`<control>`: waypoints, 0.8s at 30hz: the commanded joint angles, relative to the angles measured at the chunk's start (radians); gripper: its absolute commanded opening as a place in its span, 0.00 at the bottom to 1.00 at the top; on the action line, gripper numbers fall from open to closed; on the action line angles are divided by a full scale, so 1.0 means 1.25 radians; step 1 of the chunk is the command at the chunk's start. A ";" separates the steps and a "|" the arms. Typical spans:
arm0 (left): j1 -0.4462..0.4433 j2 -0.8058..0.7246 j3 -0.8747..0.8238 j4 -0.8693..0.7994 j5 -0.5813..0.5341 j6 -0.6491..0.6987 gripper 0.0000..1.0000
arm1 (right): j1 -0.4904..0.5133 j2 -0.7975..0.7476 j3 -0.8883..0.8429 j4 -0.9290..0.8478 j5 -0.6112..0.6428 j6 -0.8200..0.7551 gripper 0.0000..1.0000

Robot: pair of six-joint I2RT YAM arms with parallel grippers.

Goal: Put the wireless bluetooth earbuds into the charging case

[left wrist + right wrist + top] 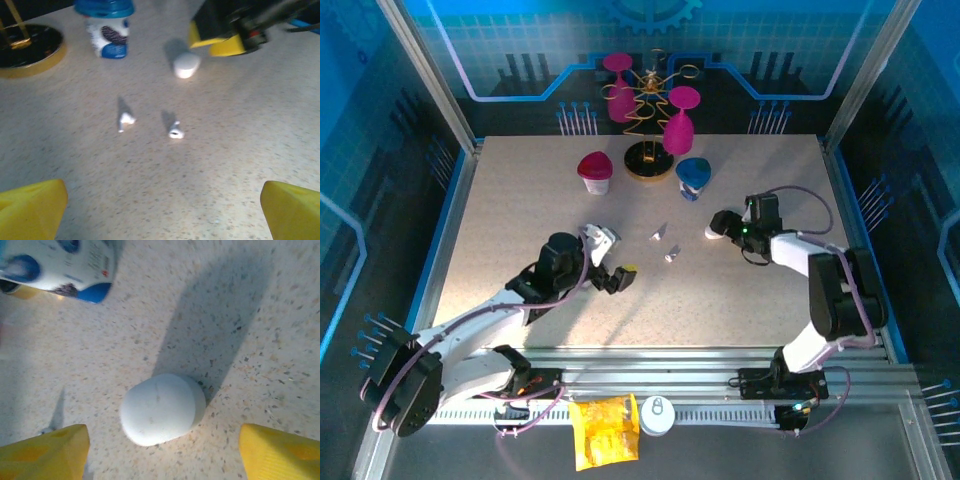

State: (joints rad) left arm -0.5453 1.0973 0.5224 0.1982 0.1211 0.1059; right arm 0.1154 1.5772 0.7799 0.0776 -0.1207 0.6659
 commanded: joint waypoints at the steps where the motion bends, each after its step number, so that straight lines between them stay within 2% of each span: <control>1: 0.024 0.020 0.052 -0.108 -0.096 -0.082 0.99 | -0.001 -0.096 -0.023 -0.053 0.016 -0.069 0.81; 6: 0.047 0.032 0.070 -0.207 -0.185 -0.180 0.99 | 0.058 -0.175 -0.039 -0.066 -0.036 -0.145 0.84; 8: 0.053 0.033 0.066 -0.224 -0.196 -0.191 0.99 | 0.108 -0.197 -0.041 -0.065 -0.031 -0.179 0.85; 11: 0.077 0.041 0.099 -0.329 -0.243 -0.271 0.99 | 0.195 -0.216 -0.035 -0.062 -0.014 -0.215 0.86; 13: 0.102 0.052 0.112 -0.382 -0.241 -0.325 0.99 | 0.249 -0.217 -0.028 -0.061 -0.002 -0.233 0.86; 16: 0.116 0.076 0.124 -0.428 -0.232 -0.348 0.99 | 0.302 -0.204 -0.018 -0.051 0.025 -0.247 0.87; 24: 0.123 0.191 0.177 -0.463 -0.194 -0.360 0.97 | 0.348 -0.148 0.026 -0.047 0.041 -0.244 0.86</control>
State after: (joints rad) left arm -0.4000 1.2900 0.6941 -0.3222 -0.1478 -0.3168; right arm 0.5335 1.3792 0.7757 0.0216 -0.0971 0.3847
